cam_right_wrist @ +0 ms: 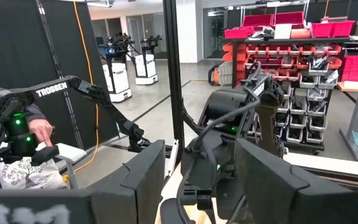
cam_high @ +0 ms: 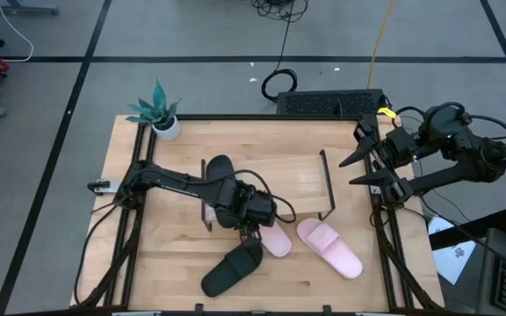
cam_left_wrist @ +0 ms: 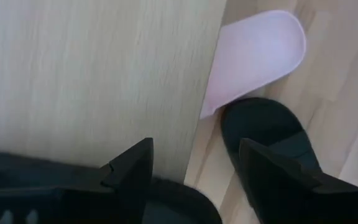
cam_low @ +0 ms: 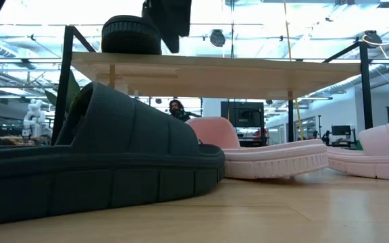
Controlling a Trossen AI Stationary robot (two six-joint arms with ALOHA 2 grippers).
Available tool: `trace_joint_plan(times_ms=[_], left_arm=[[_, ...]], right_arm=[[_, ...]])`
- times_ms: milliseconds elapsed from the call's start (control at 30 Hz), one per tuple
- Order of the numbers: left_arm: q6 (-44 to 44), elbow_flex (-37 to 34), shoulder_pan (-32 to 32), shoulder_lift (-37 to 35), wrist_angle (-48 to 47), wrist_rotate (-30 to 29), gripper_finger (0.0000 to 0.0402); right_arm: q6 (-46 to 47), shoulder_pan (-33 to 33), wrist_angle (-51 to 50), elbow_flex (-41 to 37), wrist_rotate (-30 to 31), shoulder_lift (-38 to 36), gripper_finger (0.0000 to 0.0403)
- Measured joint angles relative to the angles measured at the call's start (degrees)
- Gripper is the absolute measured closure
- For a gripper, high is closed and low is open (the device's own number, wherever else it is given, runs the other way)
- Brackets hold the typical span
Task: Pick and place slides into the shelf
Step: Put the left black slipper on the shelf
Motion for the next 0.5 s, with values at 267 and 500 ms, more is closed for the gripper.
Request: trace_joint_plan(times_ms=[267, 500], left_arm=[[-3.93, 0.0, -0.65, -0.05, -5.57, -0.07, 0.0163], [-6.8, 0.05, -0.6, -0.05, -6.1, 0.73, 0.0163]], right_arm=[[-0.01, 0.0, -0.7, 0.0, -0.02, 0.01, 0.022], [-0.31, 0.01, -0.7, 0.0, -0.04, 0.0, 0.022]])
